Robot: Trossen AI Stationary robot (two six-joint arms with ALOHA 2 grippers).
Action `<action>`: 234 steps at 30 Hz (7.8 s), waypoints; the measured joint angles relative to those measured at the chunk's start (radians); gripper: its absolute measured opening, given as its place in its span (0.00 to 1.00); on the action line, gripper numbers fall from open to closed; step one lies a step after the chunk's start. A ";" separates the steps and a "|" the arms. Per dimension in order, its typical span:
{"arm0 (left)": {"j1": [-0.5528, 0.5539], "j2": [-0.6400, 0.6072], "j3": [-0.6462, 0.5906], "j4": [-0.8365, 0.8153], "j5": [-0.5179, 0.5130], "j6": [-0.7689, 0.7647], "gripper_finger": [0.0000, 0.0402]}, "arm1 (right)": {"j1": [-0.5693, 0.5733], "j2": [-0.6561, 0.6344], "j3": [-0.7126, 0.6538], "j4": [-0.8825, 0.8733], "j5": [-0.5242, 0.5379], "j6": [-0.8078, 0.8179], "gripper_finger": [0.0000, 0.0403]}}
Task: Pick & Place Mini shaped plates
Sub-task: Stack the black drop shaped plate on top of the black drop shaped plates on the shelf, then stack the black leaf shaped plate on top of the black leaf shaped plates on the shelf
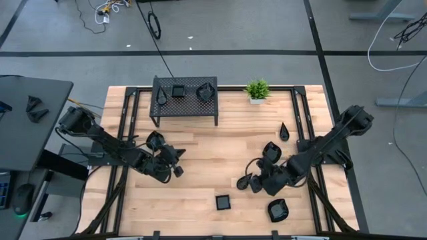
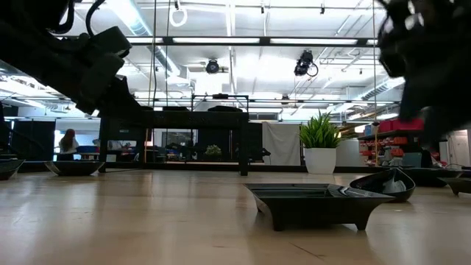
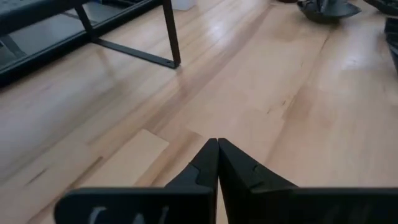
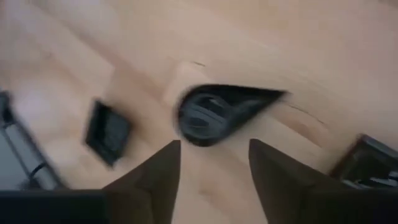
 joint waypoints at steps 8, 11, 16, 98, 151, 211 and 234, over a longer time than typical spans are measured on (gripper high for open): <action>0.000 0.000 0.000 -0.003 -0.037 0.006 0.03 | -0.027 0.126 -0.024 0.050 -0.002 0.075 0.49; 0.000 0.000 0.000 -0.002 -0.046 0.014 0.03 | -0.043 0.153 -0.024 0.089 0.001 0.048 0.46; 0.005 0.000 0.000 0.002 -0.048 0.020 0.03 | -0.065 0.167 -0.024 0.127 -0.004 0.009 0.38; 0.160 0.303 0.433 0.144 0.049 0.433 0.02 | -0.245 0.166 0.159 0.616 0.471 -1.221 0.32; 1.237 -0.307 0.432 -0.776 0.630 0.268 0.03 | -0.198 0.130 0.159 0.590 0.473 -1.275 0.29; 0.105 0.316 0.431 -0.212 0.172 0.146 0.04 | -0.108 -0.060 0.158 -0.337 0.301 -0.717 0.29; 0.129 0.408 0.431 -0.015 0.276 0.241 0.04 | 0.030 -0.091 -0.016 -0.638 -0.037 -1.071 0.37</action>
